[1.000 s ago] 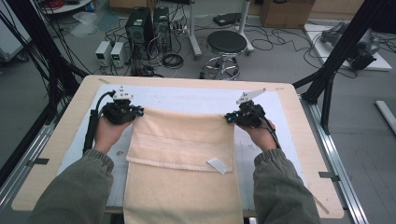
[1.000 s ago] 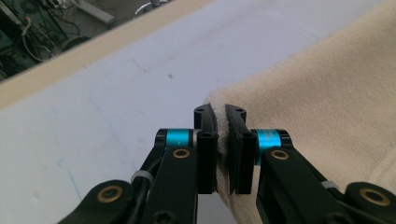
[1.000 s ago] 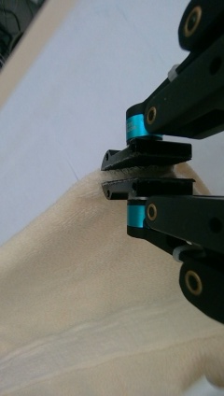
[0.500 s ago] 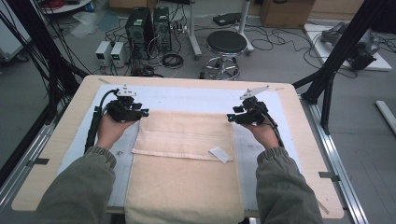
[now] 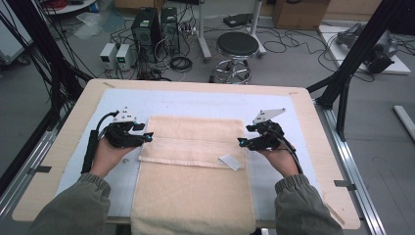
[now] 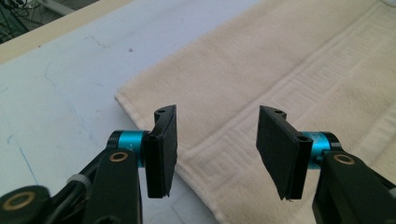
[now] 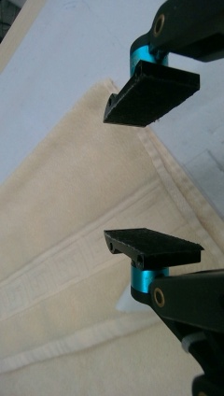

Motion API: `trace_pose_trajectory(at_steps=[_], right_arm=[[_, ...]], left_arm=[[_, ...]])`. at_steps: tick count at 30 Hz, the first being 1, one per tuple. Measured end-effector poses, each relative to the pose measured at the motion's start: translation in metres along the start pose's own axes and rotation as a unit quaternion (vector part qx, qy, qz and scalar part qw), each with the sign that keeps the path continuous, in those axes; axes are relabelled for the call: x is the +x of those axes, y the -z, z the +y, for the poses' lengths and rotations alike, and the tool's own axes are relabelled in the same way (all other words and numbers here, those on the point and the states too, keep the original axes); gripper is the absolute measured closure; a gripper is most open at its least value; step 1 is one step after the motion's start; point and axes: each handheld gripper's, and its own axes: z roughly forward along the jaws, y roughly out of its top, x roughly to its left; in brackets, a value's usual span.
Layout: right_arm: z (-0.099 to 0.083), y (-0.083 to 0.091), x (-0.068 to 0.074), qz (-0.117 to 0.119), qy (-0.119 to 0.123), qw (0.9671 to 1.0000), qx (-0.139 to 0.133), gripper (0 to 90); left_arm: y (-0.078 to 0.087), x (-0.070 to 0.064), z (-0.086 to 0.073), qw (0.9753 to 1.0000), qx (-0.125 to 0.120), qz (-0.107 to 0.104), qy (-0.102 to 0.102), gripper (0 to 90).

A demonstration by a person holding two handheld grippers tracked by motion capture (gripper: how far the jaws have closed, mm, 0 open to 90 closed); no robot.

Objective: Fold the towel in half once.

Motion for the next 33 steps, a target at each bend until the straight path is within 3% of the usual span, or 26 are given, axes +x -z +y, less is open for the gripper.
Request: trace_pose_trajectory(at_steps=[2, 4, 6, 9, 11, 17, 20, 27, 29, 33], right_arm=[[-0.004, 0.002, 0.005, 0.004, -0.005, 1.0000, -0.004, 34.5], [-0.005, 0.002, 0.009, 0.014, -0.008, 0.9998, 0.012, 30.4], [-0.005, 0.002, 0.015, 0.019, -0.002, 0.9996, 0.022, 30.4], [-0.004, 0.005, 0.022, 0.017, 0.006, 0.9997, 0.013, 31.1], [-0.009, 0.006, 0.026, 0.016, 0.007, 0.9998, -0.004, 32.0], [-0.031, -0.001, 0.030, 0.031, -0.011, 0.9995, 0.000, 33.0], [-0.037, -0.005, 0.033, 0.037, -0.007, 0.9993, 0.004, 35.4], [-0.041, -0.022, 0.038, 0.052, 0.009, 0.9981, 0.032, 45.4], [-0.041, -0.029, 0.039, 0.060, 0.014, 0.9971, 0.045, 49.9], [-0.041, -0.033, 0.037, 0.075, 0.013, 0.9963, 0.040, 60.3]], left_arm=[[0.003, -0.005, -0.006, 1.0000, -0.003, -0.003, -0.007, 45.7], [0.005, -0.010, -0.010, 0.9998, 0.004, -0.009, -0.017, 45.0], [0.007, -0.016, -0.014, 0.9997, -0.004, -0.009, -0.022, 42.7], [0.010, -0.021, -0.020, 0.9995, -0.009, -0.017, -0.026, 42.3], [0.012, -0.024, -0.025, 0.9994, -0.015, -0.019, -0.024, 41.8], [0.011, -0.028, -0.037, 0.9993, -0.007, -0.027, -0.023, 41.8], [0.007, -0.027, -0.043, 0.9995, 0.001, -0.025, -0.020, 42.0], [-0.007, -0.030, -0.049, 0.9975, 0.039, -0.049, -0.033, 55.4], [-0.010, -0.031, -0.050, 0.9969, 0.045, -0.050, -0.039, 59.2], [-0.012, -0.032, -0.050, 0.9971, 0.044, -0.043, -0.045, 66.9]])
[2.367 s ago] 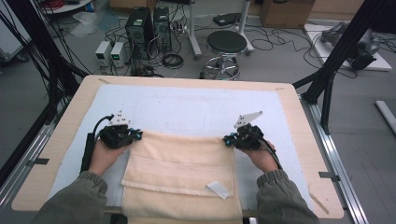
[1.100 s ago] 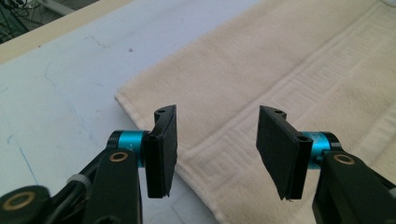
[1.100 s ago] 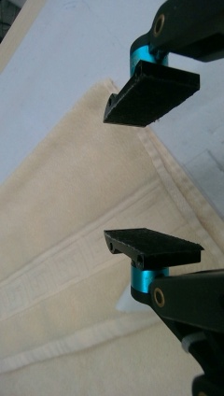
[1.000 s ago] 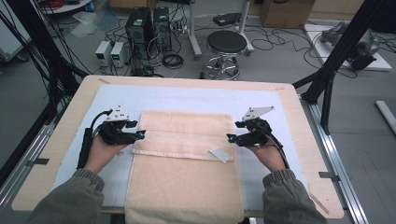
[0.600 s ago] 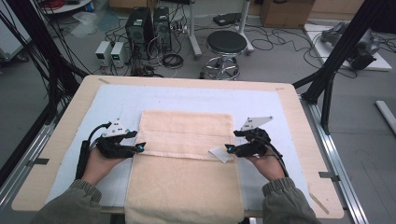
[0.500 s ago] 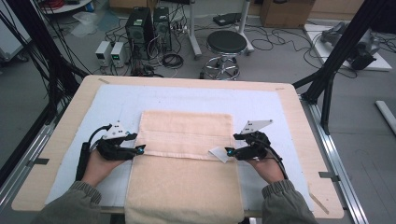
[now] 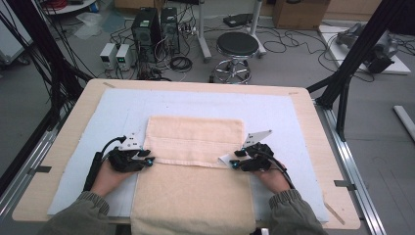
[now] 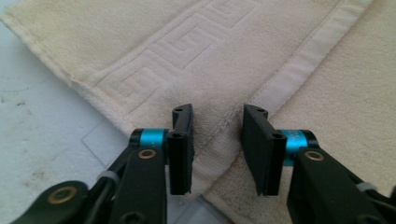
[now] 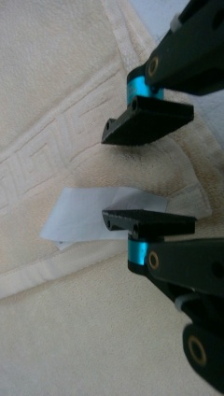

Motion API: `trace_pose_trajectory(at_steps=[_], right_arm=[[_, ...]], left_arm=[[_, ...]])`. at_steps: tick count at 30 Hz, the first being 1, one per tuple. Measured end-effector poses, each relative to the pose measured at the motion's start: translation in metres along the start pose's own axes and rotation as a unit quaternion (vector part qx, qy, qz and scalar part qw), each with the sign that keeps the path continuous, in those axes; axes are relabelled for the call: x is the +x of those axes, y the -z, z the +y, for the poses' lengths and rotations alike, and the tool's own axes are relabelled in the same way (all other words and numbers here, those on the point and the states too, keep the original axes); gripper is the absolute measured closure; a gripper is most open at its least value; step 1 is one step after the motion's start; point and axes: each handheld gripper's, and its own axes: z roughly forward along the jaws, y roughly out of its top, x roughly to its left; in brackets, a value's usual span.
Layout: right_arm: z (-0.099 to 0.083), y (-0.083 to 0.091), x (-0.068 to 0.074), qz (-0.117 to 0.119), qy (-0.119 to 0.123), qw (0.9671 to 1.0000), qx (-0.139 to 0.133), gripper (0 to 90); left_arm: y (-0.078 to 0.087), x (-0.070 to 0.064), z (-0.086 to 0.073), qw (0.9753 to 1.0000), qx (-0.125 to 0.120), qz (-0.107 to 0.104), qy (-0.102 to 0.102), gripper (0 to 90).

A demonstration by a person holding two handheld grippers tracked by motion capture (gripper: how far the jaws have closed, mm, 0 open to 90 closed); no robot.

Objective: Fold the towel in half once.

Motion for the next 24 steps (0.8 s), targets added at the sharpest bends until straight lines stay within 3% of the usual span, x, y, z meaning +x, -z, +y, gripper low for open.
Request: trace_pose_trajectory(at_steps=[3, 7, 18, 24], right_arm=[[0.000, 0.001, -0.002, 0.005, 0.006, 1.0000, -0.003, 71.6], [0.000, 0.000, -0.005, 0.014, 0.006, 0.9999, -0.007, 79.2], [0.002, 0.009, -0.005, 0.019, 0.012, 0.9995, -0.022, 83.5], [0.011, 0.027, 0.001, 0.014, 0.026, 0.9988, -0.038, 83.7]], left_arm=[[0.000, 0.000, 0.000, 1.0000, -0.001, 0.002, -0.002, 74.0], [-0.001, -0.001, 0.001, 1.0000, -0.003, 0.008, -0.003, 79.8], [0.012, -0.003, 0.008, 0.9997, -0.020, 0.015, -0.002, 84.2], [0.027, -0.007, 0.017, 0.9991, -0.040, 0.014, -0.009, 84.6]])
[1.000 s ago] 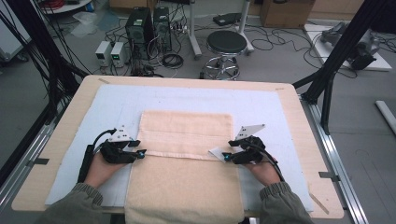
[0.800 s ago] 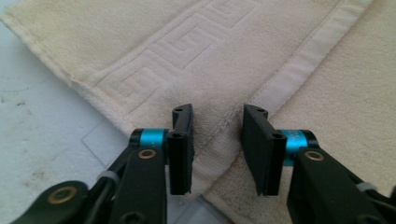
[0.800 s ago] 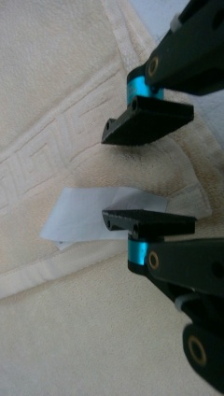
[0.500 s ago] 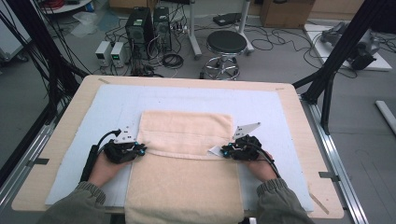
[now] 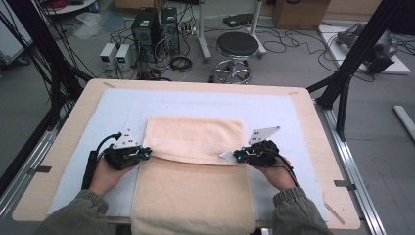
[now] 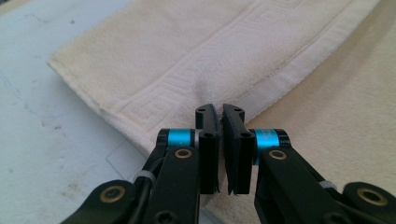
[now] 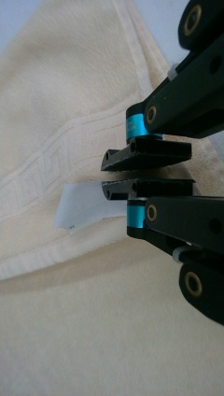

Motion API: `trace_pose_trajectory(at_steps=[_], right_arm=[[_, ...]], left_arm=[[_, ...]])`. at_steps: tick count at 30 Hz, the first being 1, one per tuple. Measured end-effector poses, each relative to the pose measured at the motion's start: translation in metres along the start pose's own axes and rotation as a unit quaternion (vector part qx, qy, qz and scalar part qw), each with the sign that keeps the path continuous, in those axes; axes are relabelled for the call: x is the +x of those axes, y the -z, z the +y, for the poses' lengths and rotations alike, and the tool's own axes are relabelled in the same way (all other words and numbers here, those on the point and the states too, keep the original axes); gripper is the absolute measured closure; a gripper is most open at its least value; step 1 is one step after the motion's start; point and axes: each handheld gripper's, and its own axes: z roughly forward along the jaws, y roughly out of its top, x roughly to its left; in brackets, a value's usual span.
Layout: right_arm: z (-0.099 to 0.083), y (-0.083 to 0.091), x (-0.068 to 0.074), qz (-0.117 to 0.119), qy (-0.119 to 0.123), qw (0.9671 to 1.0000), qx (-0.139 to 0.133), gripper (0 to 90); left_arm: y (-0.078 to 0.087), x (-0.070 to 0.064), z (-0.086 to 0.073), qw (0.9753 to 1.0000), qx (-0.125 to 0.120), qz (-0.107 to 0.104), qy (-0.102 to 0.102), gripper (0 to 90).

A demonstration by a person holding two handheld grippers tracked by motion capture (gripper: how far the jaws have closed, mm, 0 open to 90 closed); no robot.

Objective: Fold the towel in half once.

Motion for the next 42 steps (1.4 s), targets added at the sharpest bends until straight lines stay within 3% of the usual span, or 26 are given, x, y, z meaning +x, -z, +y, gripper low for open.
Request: trace_pose_trajectory(at_steps=[4, 8, 13, 17, 20, 22, 25, 30, 34, 42], right_arm=[[0.006, 0.016, 0.012, 0.001, 0.011, 0.9999, -0.008, 83.7], [0.002, 0.032, 0.033, 0.011, 0.021, 0.9996, -0.015, 83.7], [-0.011, 0.048, 0.069, 0.035, 0.035, 0.9986, -0.021, 83.7], [-0.023, 0.058, 0.098, 0.061, 0.047, 0.9970, -0.012, 83.2], [-0.030, 0.060, 0.103, 0.074, 0.040, 0.9964, -0.013, 72.1], [-0.032, 0.060, 0.099, 0.076, 0.026, 0.9966, -0.020, 66.3], [-0.030, 0.057, 0.089, 0.065, 0.012, 0.9975, -0.028, 60.7], [-0.018, 0.043, 0.062, 0.024, 0.000, 0.9993, -0.028, 52.6], [-0.005, 0.030, 0.032, -0.001, -0.014, 0.9994, -0.030, 47.4], [0.014, 0.009, -0.013, -0.026, -0.027, 0.9990, -0.024, 40.6]], left_arm=[[0.018, -0.014, 0.001, 0.9998, -0.012, -0.008, -0.014, 84.7], [0.038, -0.037, -0.010, 0.9990, -0.013, -0.029, -0.032, 84.7], [0.067, -0.070, -0.026, 0.9976, -0.007, -0.053, -0.043, 84.7], [0.083, -0.095, -0.034, 0.9950, 0.004, -0.084, -0.054, 84.1], [0.086, -0.105, -0.037, 0.9934, 0.013, -0.093, -0.065, 72.7], [0.084, -0.101, -0.036, 0.9945, 0.009, -0.084, -0.063, 66.8], [0.075, -0.086, -0.033, 0.9966, 0.005, -0.068, -0.045, 60.8], [0.055, -0.058, -0.021, 0.9991, -0.013, -0.038, -0.016, 53.9], [0.038, -0.034, -0.010, 0.9997, -0.018, -0.010, -0.009, 49.4], [0.003, 0.013, 0.002, 0.9987, -0.011, 0.036, 0.036, 43.3]])
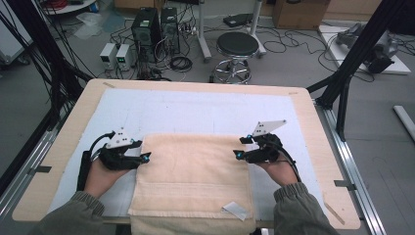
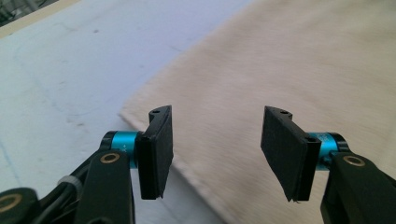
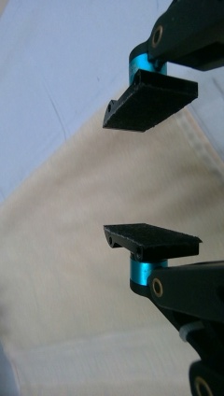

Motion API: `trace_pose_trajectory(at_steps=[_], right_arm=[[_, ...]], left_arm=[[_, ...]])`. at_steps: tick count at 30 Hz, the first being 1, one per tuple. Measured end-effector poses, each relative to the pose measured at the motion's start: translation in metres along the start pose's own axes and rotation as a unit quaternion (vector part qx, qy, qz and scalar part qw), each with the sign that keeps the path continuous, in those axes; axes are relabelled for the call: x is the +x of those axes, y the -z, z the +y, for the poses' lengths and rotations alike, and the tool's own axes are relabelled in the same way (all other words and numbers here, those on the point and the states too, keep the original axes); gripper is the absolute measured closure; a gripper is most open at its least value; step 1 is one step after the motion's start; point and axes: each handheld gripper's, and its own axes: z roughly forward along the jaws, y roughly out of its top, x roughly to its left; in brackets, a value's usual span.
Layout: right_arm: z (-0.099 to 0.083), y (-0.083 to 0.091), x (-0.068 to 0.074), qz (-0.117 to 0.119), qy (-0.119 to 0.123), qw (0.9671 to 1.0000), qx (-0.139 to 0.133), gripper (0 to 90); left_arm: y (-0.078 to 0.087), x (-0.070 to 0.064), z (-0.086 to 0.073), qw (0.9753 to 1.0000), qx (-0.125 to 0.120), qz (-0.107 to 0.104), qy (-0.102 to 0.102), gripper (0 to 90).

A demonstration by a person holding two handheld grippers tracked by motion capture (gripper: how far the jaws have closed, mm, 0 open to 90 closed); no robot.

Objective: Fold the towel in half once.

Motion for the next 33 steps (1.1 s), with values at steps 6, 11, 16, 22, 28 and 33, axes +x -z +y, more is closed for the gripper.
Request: trace_pose_trajectory(at_steps=[6, 11, 16, 22, 28, 33], right_arm=[[0.009, -0.021, -0.028, -0.014, -0.011, 0.9998, 0.013, 35.7], [0.000, -0.039, -0.043, -0.018, -0.022, 0.9987, 0.042, 31.9], [-0.010, -0.049, -0.052, -0.015, -0.035, 0.9974, 0.062, 32.3], [-0.013, -0.053, -0.059, 0.041, -0.048, 0.9963, 0.059, 73.3], [0.003, -0.054, -0.057, 0.027, -0.016, 0.9968, 0.074, 82.3], [0.036, -0.041, -0.067, -0.018, -0.004, 0.9987, 0.048, 82.5]], left_arm=[[-0.021, 0.029, 0.002, 0.9988, -0.019, 0.020, 0.039, 42.4], [-0.045, 0.042, 0.003, 0.9981, 0.014, 0.002, 0.060, 43.0], [-0.063, 0.045, 0.001, 0.9977, 0.035, -0.011, 0.057, 42.8], [-0.068, 0.048, 0.002, 0.9958, 0.053, -0.052, 0.054, 72.9], [-0.064, 0.055, 0.020, 0.9975, 0.053, -0.012, 0.046, 83.4], [-0.054, 0.068, 0.064, 0.9984, 0.024, 0.034, 0.039, 83.6]])
